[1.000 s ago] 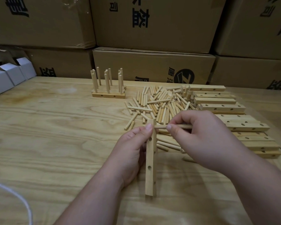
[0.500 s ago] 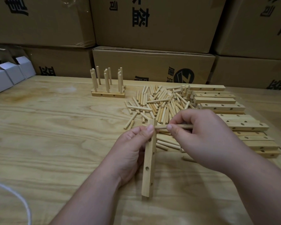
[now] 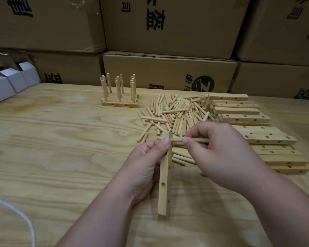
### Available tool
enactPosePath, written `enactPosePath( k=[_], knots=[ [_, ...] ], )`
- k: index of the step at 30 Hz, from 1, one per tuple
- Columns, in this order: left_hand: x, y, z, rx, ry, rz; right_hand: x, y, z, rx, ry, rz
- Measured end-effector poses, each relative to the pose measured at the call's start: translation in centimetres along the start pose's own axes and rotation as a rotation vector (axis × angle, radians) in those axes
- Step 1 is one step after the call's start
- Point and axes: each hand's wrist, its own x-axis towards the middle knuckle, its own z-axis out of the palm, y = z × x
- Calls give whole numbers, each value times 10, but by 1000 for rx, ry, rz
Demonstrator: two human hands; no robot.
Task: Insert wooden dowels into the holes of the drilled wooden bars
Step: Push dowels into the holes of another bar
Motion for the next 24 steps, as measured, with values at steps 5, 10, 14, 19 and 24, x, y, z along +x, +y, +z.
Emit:
enactPosePath(
  k=[5,10,14,19,24],
  knots=[
    [-2,2,-1,14,-49,-20,0,0,-8,36,-13,1],
    [-1,1,0,39,0,-6,-1,-2,-2,24,22,8],
    [-2,3,-1,19,-25,-16,-2,-3,-2,42,23,13],
    [-3,3,1,-2,-26,-2,1,-2,-7,93,-6,4],
    [0,2,4,-36,66,35,5,4,-10,327,214,28]
  ],
)
